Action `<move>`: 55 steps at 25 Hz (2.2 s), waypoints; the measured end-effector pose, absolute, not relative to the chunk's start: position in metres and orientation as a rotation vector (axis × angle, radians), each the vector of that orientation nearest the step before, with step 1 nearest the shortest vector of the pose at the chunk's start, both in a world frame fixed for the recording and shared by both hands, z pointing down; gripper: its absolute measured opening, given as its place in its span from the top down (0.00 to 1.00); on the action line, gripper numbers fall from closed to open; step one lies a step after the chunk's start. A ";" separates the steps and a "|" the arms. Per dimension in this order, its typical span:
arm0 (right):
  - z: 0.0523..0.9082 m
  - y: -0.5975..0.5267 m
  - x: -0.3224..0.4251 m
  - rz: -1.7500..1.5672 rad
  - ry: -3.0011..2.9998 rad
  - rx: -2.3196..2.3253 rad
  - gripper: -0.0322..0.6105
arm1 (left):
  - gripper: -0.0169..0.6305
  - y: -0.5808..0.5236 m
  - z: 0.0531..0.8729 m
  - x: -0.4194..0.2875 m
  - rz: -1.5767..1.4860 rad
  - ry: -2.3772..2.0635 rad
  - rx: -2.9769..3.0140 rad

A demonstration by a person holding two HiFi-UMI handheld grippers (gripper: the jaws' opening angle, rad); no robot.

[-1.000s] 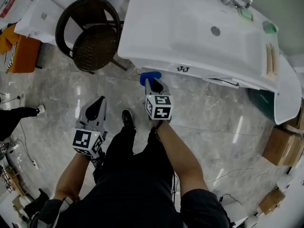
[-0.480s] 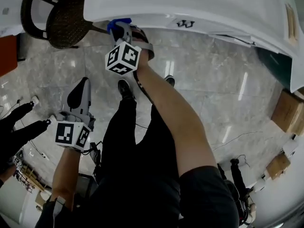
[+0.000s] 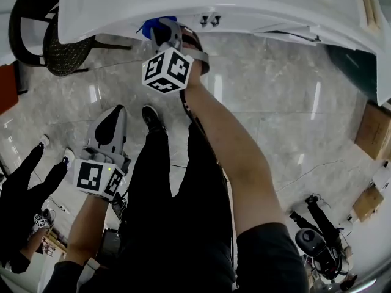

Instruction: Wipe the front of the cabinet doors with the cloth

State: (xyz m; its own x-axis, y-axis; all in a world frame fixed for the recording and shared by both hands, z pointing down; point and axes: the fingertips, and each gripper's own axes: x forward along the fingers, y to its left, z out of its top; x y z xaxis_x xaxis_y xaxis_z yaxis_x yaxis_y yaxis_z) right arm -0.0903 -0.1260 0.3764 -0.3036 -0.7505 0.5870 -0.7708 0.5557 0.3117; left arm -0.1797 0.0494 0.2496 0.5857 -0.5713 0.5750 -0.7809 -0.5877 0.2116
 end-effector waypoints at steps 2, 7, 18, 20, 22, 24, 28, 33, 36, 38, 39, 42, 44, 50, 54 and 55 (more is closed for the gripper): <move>0.382 -0.123 -0.062 0.063 -2.063 1.246 0.86 | 0.98 0.053 0.255 -0.162 0.630 -1.062 2.375; 0.390 -0.123 0.004 0.085 -2.004 1.313 0.86 | 0.98 0.060 0.264 -0.133 0.604 -1.049 2.376; 0.408 -0.091 -0.015 0.264 -2.028 1.477 0.86 | 0.98 0.051 0.300 -0.181 0.569 -1.084 2.325; 0.423 -0.090 -0.058 0.322 -2.072 1.427 0.86 | 0.98 0.044 0.307 -0.206 0.572 -1.103 2.318; 0.434 -0.093 -0.104 0.368 -2.118 1.381 0.86 | 0.98 0.040 0.310 -0.230 0.574 -1.121 2.317; 0.439 -0.101 -0.145 0.391 -2.156 1.350 0.86 | 0.98 0.038 0.311 -0.251 0.578 -1.134 2.312; 0.439 -0.125 -0.200 0.399 -2.188 1.329 0.86 | 0.98 0.034 0.312 -0.287 0.587 -1.157 2.280; 0.440 -0.153 -0.217 0.375 -2.182 1.337 0.88 | 0.98 0.024 0.320 -0.305 0.593 -1.177 2.263; 0.445 -0.151 -0.211 0.366 -2.191 1.331 0.88 | 0.98 0.024 0.329 -0.298 0.598 -1.159 2.261; 0.448 -0.151 -0.202 0.368 -2.194 1.331 0.88 | 0.98 0.026 0.333 -0.288 0.595 -1.143 2.260; 0.448 -0.151 -0.196 0.365 -2.196 1.333 0.88 | 0.98 0.027 0.335 -0.283 0.594 -1.135 2.259; 0.449 -0.151 -0.174 0.357 -2.179 1.364 0.88 | 0.98 0.032 0.340 -0.263 0.593 -1.110 2.260; 0.451 -0.151 -0.152 0.373 -2.159 1.402 0.89 | 0.98 0.035 0.343 -0.248 0.595 -1.093 2.260; 0.456 -0.148 -0.093 0.352 -2.117 1.431 0.89 | 0.98 0.041 0.348 -0.203 0.597 -1.043 2.280; 0.456 -0.143 -0.055 0.363 -2.072 1.485 0.89 | 0.98 0.043 0.350 -0.179 0.610 -1.024 2.295; 0.456 -0.141 -0.044 0.370 -2.055 1.505 0.89 | 0.98 0.043 0.350 -0.174 0.615 -1.019 2.301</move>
